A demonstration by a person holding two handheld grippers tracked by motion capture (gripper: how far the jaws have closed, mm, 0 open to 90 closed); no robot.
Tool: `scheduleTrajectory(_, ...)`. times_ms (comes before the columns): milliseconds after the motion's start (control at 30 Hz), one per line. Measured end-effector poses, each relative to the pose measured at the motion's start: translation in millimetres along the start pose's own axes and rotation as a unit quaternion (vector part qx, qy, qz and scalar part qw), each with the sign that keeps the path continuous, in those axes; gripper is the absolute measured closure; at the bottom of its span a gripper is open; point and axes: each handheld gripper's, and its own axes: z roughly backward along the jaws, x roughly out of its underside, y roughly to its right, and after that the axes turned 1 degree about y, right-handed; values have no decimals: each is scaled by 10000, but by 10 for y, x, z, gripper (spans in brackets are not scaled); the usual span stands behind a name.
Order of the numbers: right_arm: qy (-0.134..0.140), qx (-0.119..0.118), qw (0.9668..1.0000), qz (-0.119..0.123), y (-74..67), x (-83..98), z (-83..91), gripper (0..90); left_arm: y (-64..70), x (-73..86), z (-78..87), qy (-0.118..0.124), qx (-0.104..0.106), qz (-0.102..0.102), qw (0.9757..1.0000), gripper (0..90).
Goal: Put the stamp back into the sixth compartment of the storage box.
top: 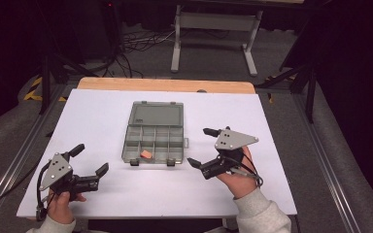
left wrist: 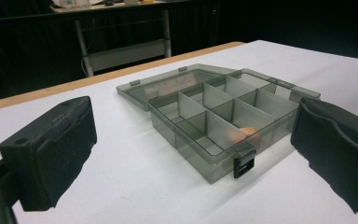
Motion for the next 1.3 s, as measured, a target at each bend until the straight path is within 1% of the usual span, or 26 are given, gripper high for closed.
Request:
scheduleTrajectory(33, 90, 34, 9999, -38, 7, 55, 49, 2, 0, 0, 0, -2, 0, -4, 10000, 10)
scheduleTrajectory(67, 90, 34, 9999, -38, 7, 55, 49, 2, 1, 1, -1, -4, -1, -7, 10000, 10)
scheduleTrajectory(233, 243, 129, 9996, -85, 20, 217, 161, 2, 2, 4, -4, 4, -5, -27, 10000, 9)
scheduleTrajectory(300, 300, 169, 9993, -147, 35, 305, 208, 2, 1, 5, -4, 2, -9, -30, 10000, 9)
scheduleTrajectory(367, 319, 189, 9992, -162, 37, 329, 221, 2, 3, 7, -5, 2, -9, -19, 10000, 9)
scheduleTrajectory(467, 380, 316, 9985, -231, 50, 450, 278, 2, 4, 8, -5, 3, -10, -25, 10000, 9)
scheduleTrajectory(667, 472, 423, 9972, -405, 59, 641, 353, 2, 4, 14, -10, 15, -5, -26, 10000, 9)
scheduleTrajectory(767, 477, 477, 9966, -479, 57, 734, 389, 2, -3, 19, -12, 12, 13, -67, 10000, 8)
scheduleTrajectory(933, 435, 597, 9958, -534, 49, 903, 445, 2, -15, 34, -13, -12, 19, -47, 10000, 8)
scheduleTrajectory(967, 418, 669, 9952, -579, 39, 958, 459, 2, -16, 37, -14, -1, 19, -44, 10000, 7)
scheduleTrajectory(1033, 434, 688, 9949, -599, 35, 980, 463, 2, -21, 41, -15, 4, 25, -35, 10000, 7)
scheduleTrajectory(1067, 433, 700, 9945, -647, 31, 1008, 464, 2, -27, 44, -17, 3, 22, -41, 10000, 6)
scheduleTrajectory(1167, 330, 724, 9941, -743, 25, 1077, 450, 2, -43, 54, -19, 23, 24, 10, 10000, 6)
scheduleTrajectory(1200, 306, 693, 9940, -787, 27, 1101, 441, 2, -45, 54, -17, 19, 16, 17, 10000, 6)
scheduleTrajectory(1267, 246, 719, 9939, -803, 34, 1115, 434, 2, -46, 53, -12, 17, 8, 27, 10000, 6)
scheduleTrajectory(1300, 265, 726, 9938, -804, 39, 1116, 434, 2, -46, 53, -12, 18, 6, 21, 10000, 6)
